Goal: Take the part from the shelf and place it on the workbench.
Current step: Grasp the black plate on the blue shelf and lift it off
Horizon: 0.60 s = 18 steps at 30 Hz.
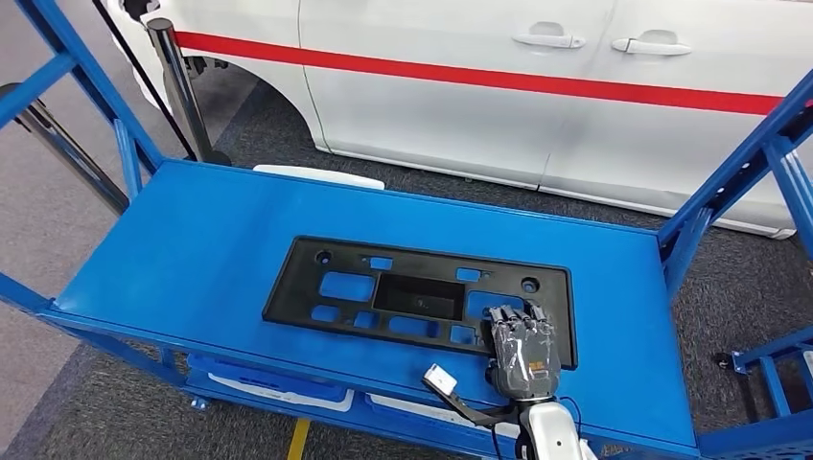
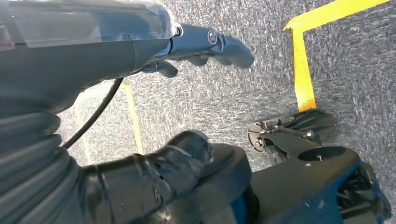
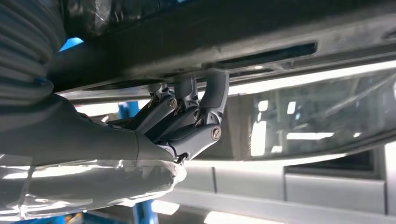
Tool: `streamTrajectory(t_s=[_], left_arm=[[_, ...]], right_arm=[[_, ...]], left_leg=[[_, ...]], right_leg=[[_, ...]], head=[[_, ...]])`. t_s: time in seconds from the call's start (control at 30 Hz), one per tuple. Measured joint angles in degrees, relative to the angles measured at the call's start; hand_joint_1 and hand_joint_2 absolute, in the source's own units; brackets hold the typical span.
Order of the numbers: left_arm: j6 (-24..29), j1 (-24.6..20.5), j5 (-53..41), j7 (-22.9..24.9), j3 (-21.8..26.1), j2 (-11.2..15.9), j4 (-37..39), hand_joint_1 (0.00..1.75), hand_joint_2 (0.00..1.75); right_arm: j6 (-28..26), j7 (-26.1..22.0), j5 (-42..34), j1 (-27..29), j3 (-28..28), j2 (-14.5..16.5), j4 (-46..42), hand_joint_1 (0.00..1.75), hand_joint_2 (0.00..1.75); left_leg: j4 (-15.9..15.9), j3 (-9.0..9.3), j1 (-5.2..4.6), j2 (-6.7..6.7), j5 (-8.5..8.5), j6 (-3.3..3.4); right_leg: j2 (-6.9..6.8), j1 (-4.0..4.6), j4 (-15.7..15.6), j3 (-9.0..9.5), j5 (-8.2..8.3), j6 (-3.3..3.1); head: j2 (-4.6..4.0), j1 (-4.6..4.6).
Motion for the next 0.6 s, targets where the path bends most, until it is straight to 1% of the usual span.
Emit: streamTrajectory(t_s=[0.03,0.07,0.1,0.17,0.2,0.23,0.27,0.3,0.33,0.37,0.4,0.43,0.5,0.53,0.57,0.6], left_arm=[[-0.1,-0.1,0.0,0.0,0.0,0.0,0.0,0.00,1.75],[-0.1,-0.1,-0.1,0.0,0.1,0.0,0.0,0.00,1.75],[-0.2,-0.2,-0.1,0.0,0.1,0.0,0.0,0.00,1.75],[-0.3,-0.1,-0.2,0.2,0.1,0.0,0.0,0.00,1.75],[-0.3,0.0,-0.3,0.2,0.1,0.0,0.0,0.00,1.75],[-0.3,0.2,-0.4,0.3,0.1,0.0,0.0,0.00,1.75],[-0.4,0.3,-0.4,0.4,0.1,0.0,0.0,0.00,1.75],[-0.4,0.4,-0.5,0.4,0.1,0.0,0.0,0.00,1.75],[-0.5,0.5,-0.5,0.5,0.2,0.0,0.0,0.00,1.75],[-0.5,0.5,-0.5,0.5,0.2,0.0,0.0,0.00,1.75],[-0.6,0.6,-0.5,0.5,0.2,0.0,0.0,0.00,1.75],[-0.6,0.6,-0.5,0.5,0.2,0.0,0.0,0.00,1.75],[-0.8,0.7,-0.5,0.5,0.3,-0.1,0.0,0.00,1.75],[-0.9,0.8,-0.5,0.5,0.3,-0.1,0.0,0.00,1.75],[-1.0,0.8,-0.5,0.5,0.3,-0.2,0.0,0.00,1.75],[-1.0,0.7,-0.5,0.5,0.4,-0.2,0.0,0.00,1.75]], right_arm=[[-0.6,0.2,0.9,0.2,-0.4,0.4,-0.2,1.75,1.75],[-1.0,0.3,1.7,0.3,-0.7,0.8,-0.3,1.75,1.75],[-1.3,0.4,2.2,0.4,-1.0,1.1,-0.5,1.75,1.75],[-1.9,0.5,2.9,0.7,-1.6,1.5,-0.6,1.75,1.75],[-2.1,0.6,3.1,0.9,-1.9,1.7,-0.7,1.75,1.75],[-2.3,0.6,3.3,1.2,-2.1,1.8,-0.7,1.75,1.75],[-2.3,0.6,3.4,1.4,-2.4,1.9,-0.7,1.75,1.75],[-2.4,0.6,3.5,1.6,-2.5,2.0,-0.7,1.75,1.75],[-2.4,0.6,3.6,1.7,-2.7,2.1,-0.8,1.75,1.75],[-2.4,0.6,3.7,1.8,-2.9,2.2,-0.8,1.75,1.75],[-2.4,0.6,3.7,1.8,-3.1,2.3,-0.9,1.75,1.75],[-2.4,0.6,3.8,1.9,-3.3,2.4,-1.0,1.75,1.75],[-2.4,0.6,3.8,1.9,-3.5,2.5,-1.1,1.75,1.75],[-2.4,0.6,3.8,2.0,-3.6,2.5,-1.1,1.75,1.75],[-2.4,0.6,3.8,2.1,-3.7,2.5,-1.2,1.75,1.75],[-2.4,0.6,3.8,2.1,-3.8,2.5,-1.2,1.75,1.75]], left_leg=[[0.3,-0.13,0.01,0.00,-0.53,-0.24],[1.4,-0.49,0.02,0.00,-1.68,-0.50],[3.5,-1.24,0.05,0.01,-3.46,-0.78],[10.4,-3.62,0.13,0.02,-7.70,-1.19],[13.5,-4.58,0.15,0.02,-9.11,-1.33],[15.1,-4.82,0.15,0.02,-9.53,-1.41],[14.4,-4.00,0.16,0.02,-8.84,-1.43],[11.5,-2.15,0.19,0.02,-7.28,-1.39],[7.2,0.27,0.24,0.00,-5.75,-1.29],[3.4,2.25,0.17,-0.04,-4.51,-1.13],[0.8,3.50,0.09,-0.11,-3.77,-0.91],[-0.5,3.94,-0.02,-0.18,-3.50,-0.64],[-0.5,3.45,-0.19,-0.24,-2.76,0.05],[-0.7,3.20,-0.13,-0.13,-2.17,0.44],[-0.9,2.81,-0.07,-0.01,-1.50,0.90],[-1.0,2.25,0.04,0.14,-0.77,1.33]], right_leg=[[-0.05,-0.15,-0.2,-0.06,0.16,-0.31],[-0.12,-0.32,-0.4,-0.15,0.37,-0.70],[-0.22,-0.44,-0.5,-0.31,0.60,-1.07],[-0.35,-0.33,-0.5,-0.90,1.00,-1.55],[-0.39,-0.27,-0.5,-1.28,1.23,-1.62],[-0.41,-0.23,-0.4,-1.68,1.49,-1.61],[-0.41,-0.22,-0.3,-2.09,1.74,-1.53],[-0.39,-0.24,-0.1,-2.47,1.98,-1.40],[-0.37,-0.26,0.1,-2.81,2.21,-1.20],[-0.35,-0.20,0.3,-3.09,2.46,-0.93],[-0.34,-0.14,0.4,-3.30,2.73,-0.59],[-0.34,-0.09,0.5,-3.42,3.06,-0.22],[-0.32,-0.07,0.2,-3.51,3.93,0.53],[-0.22,-0.14,0.2,-3.69,3.91,0.83],[-0.14,-0.18,0.9,-4.10,2.90,1.06],[-0.07,-0.22,2.6,-4.79,0.86,1.25]], head=[[0.00,0.00],[-0.01,-0.02],[0.00,-0.04],[-0.01,-0.08],[0.00,-0.08],[0.00,-0.08],[0.01,-0.08],[0.01,-0.08],[0.00,-0.08],[0.00,-0.07],[-0.01,-0.07],[-0.01,-0.06],[-0.01,-0.05],[-0.01,-0.05],[0.00,0.00],[0.00,0.03]])
